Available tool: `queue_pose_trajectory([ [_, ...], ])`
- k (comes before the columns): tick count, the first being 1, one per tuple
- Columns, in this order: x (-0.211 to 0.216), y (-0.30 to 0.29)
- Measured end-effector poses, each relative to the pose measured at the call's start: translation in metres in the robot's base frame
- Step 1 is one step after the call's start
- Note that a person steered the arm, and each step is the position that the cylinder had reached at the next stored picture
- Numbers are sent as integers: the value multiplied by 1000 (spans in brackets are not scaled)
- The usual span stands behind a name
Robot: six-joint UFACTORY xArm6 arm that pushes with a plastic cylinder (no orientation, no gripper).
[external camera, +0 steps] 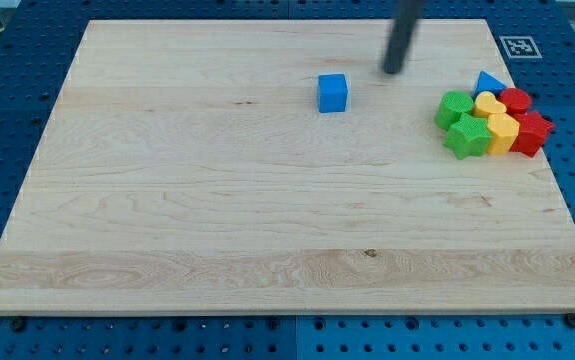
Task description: Slide the blue cube closer to the green circle
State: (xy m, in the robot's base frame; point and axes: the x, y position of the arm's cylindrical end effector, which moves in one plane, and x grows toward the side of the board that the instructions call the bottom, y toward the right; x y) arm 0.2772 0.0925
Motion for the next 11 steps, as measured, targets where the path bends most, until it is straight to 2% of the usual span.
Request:
queue_pose_trajectory([
  [1,-29,-116],
  [2,-11,-205],
  [4,54,-144],
  [7,75,-41],
  [9,99,7],
  [11,100,19],
])
